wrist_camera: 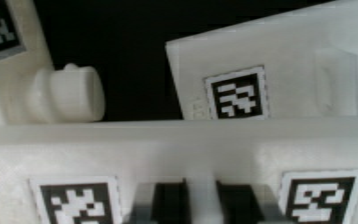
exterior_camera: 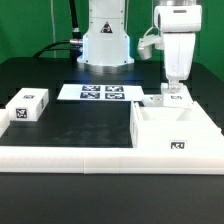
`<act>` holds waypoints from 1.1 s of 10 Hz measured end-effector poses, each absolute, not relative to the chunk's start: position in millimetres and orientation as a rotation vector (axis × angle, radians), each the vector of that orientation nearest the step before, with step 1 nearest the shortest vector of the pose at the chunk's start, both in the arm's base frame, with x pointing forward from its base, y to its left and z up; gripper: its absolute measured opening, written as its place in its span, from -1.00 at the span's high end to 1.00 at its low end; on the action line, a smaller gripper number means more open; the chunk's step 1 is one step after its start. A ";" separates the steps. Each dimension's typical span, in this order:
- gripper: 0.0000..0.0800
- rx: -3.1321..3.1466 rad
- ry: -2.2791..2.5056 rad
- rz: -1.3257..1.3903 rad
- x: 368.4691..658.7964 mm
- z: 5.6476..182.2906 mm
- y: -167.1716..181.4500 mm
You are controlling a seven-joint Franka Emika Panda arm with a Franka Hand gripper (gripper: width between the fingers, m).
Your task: Assemble cabinet
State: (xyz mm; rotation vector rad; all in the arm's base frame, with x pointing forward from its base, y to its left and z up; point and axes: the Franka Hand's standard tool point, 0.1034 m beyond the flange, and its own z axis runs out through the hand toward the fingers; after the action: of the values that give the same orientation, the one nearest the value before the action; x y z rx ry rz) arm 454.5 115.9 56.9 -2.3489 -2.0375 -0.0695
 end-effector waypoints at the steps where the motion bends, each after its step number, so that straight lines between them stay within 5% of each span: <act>1: 0.82 -2.351 -2.033 -0.071 454.0 56.2 117.9; 11: 0.82 -2.359 -2.026 -0.074 474.4 56.8 108.6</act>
Offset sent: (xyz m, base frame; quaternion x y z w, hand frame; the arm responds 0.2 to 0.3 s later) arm 0.0000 0.0000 0.0000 0.0000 0.0000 0.0000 1.0000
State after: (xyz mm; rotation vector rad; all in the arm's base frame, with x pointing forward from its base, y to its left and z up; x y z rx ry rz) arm 474.4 108.6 56.8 -2.3595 -2.0261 -0.0744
